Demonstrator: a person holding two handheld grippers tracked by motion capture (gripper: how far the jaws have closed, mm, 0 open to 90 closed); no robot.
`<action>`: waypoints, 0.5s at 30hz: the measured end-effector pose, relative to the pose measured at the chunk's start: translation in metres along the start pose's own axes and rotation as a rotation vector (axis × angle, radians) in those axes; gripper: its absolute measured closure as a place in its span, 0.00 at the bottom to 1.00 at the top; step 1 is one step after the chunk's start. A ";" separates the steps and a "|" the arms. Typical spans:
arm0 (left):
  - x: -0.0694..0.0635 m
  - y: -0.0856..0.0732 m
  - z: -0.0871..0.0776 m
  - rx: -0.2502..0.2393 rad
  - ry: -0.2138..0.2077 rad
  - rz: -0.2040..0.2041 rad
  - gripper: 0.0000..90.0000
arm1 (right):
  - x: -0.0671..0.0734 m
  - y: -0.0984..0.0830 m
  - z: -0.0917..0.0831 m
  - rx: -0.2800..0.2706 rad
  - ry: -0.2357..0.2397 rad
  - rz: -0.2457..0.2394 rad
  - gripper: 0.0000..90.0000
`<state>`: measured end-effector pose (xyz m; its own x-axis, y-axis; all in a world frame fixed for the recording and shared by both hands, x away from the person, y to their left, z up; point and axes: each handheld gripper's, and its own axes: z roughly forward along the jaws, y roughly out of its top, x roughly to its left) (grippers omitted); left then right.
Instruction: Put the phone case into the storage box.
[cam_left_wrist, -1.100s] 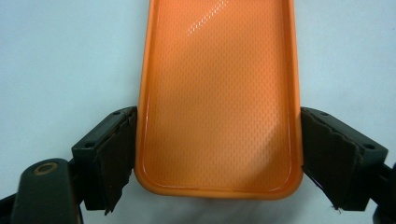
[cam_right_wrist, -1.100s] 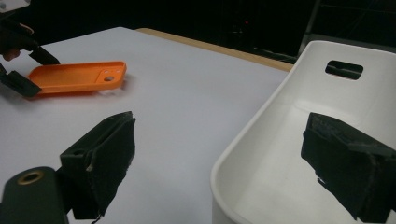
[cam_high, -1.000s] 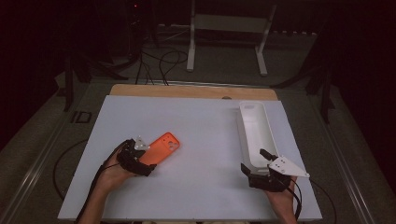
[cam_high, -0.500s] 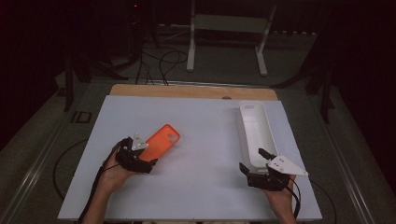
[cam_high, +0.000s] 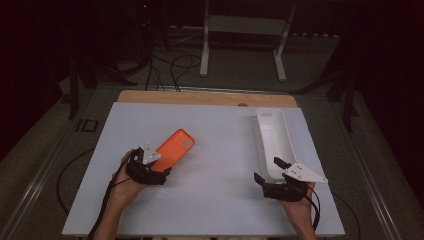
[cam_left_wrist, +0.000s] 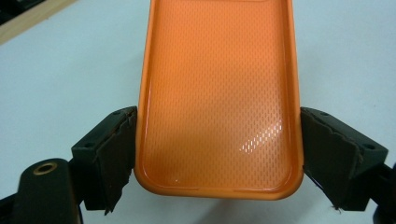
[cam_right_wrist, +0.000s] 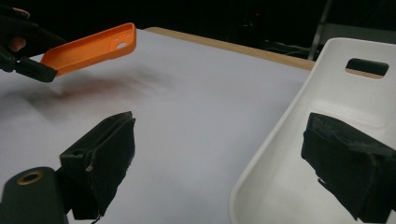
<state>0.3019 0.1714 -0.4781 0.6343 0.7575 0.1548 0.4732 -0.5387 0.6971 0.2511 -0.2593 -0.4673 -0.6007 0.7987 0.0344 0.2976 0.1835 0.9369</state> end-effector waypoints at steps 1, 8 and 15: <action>-0.001 0.000 -0.001 -0.006 0.005 0.002 0.18 | 0.000 0.001 0.001 0.002 0.002 0.002 0.11; -0.003 0.001 -0.002 -0.032 0.006 0.000 0.18 | 0.002 0.008 0.009 0.009 0.028 0.014 0.10; -0.006 0.004 -0.004 -0.058 0.006 -0.001 0.18 | 0.009 0.018 0.021 0.011 0.056 0.013 0.10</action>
<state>0.2978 0.1665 -0.4731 0.6301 0.7603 0.1581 0.4375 -0.5157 0.7367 0.2668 -0.2371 -0.4576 -0.6374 0.7676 0.0668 0.3140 0.1796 0.9323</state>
